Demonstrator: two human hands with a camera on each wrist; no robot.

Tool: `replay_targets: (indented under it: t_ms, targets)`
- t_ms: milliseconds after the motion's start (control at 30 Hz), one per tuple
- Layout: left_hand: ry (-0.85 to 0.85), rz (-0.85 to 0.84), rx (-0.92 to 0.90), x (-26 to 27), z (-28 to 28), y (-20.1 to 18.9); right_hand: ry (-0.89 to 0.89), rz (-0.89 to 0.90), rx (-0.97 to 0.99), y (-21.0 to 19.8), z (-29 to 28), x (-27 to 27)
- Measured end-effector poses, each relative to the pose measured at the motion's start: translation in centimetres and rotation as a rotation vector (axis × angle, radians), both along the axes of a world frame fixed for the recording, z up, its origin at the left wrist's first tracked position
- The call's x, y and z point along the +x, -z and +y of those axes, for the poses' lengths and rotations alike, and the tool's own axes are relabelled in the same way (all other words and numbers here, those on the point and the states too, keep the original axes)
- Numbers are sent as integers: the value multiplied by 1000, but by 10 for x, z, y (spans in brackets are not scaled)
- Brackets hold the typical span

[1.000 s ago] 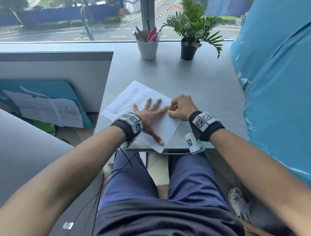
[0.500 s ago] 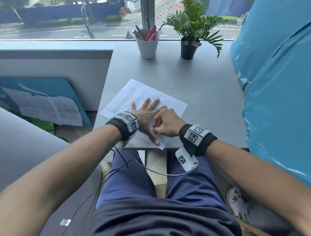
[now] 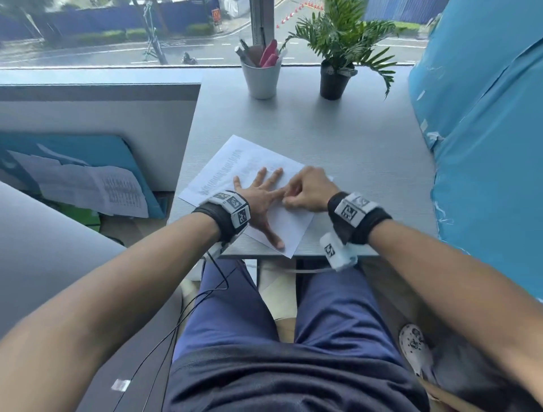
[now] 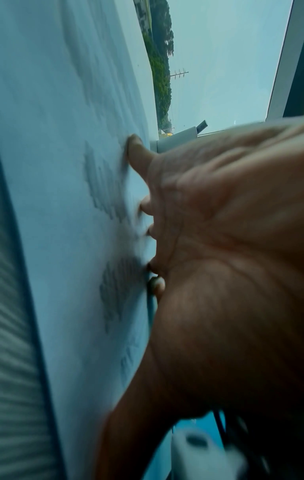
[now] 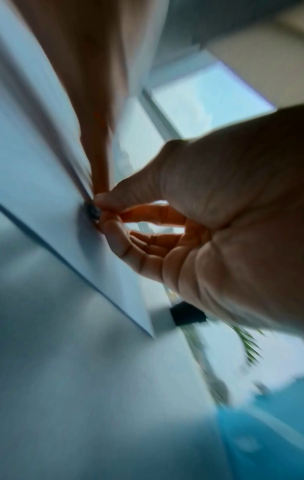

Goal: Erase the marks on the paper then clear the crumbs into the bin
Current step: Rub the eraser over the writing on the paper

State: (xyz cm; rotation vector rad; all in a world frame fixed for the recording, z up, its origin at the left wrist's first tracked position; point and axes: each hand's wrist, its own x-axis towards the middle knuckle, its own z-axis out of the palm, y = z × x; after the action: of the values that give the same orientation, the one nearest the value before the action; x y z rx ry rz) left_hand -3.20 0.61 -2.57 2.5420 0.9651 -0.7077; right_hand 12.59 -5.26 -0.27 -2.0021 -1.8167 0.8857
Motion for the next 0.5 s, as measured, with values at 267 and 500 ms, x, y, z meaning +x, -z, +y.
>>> replay_targets:
  t_ms: [267, 500]
  targets:
    - [-14, 24, -4, 3, -2, -2, -92, 9, -30, 7, -26, -22]
    - [-17, 40, 5, 4, -3, -6, 134, -70, 80, -4, 14, 34]
